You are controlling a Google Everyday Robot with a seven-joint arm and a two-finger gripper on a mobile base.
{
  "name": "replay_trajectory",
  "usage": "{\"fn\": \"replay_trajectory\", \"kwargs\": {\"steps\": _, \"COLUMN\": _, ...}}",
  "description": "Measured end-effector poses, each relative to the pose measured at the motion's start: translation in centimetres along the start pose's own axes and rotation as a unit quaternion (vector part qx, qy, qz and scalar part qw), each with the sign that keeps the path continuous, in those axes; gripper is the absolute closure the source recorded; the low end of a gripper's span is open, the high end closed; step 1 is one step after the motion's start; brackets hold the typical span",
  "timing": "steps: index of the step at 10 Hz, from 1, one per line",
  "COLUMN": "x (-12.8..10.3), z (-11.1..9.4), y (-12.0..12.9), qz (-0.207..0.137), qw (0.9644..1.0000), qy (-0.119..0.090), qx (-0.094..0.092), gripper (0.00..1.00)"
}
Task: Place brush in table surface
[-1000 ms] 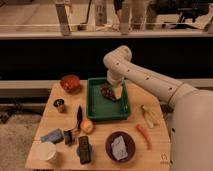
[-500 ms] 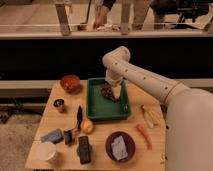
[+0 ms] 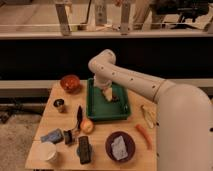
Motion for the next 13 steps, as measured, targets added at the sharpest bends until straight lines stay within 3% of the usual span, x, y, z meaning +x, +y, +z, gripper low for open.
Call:
{"fn": "replay_trajectory", "kwargs": {"steps": 2, "x": -3.1, "z": 0.1, "y": -1.0, "qz": -0.079, "qw": 0.9969, "qy": 0.004, "qx": -0.003, "gripper": 0.20}}
{"fn": "replay_trajectory", "kwargs": {"steps": 5, "x": -6.2, "z": 0.0, "y": -1.4, "qz": -0.149, "qw": 0.9889, "qy": -0.002, "qx": 0.002, "gripper": 0.20}}
{"fn": "replay_trajectory", "kwargs": {"steps": 7, "x": -7.4, "z": -0.1, "y": -1.3, "qz": -0.175, "qw": 0.9845, "qy": -0.013, "qx": 0.004, "gripper": 0.20}}
{"fn": "replay_trajectory", "kwargs": {"steps": 8, "x": -8.6, "z": -0.3, "y": -1.3, "qz": -0.198, "qw": 0.9799, "qy": -0.025, "qx": 0.005, "gripper": 0.20}}
{"fn": "replay_trajectory", "kwargs": {"steps": 9, "x": -9.1, "z": -0.3, "y": -1.1, "qz": -0.208, "qw": 0.9777, "qy": -0.030, "qx": 0.003, "gripper": 0.20}}
{"fn": "replay_trajectory", "kwargs": {"steps": 13, "x": -12.2, "z": 0.3, "y": -1.1, "qz": -0.247, "qw": 0.9684, "qy": -0.033, "qx": -0.012, "gripper": 0.20}}
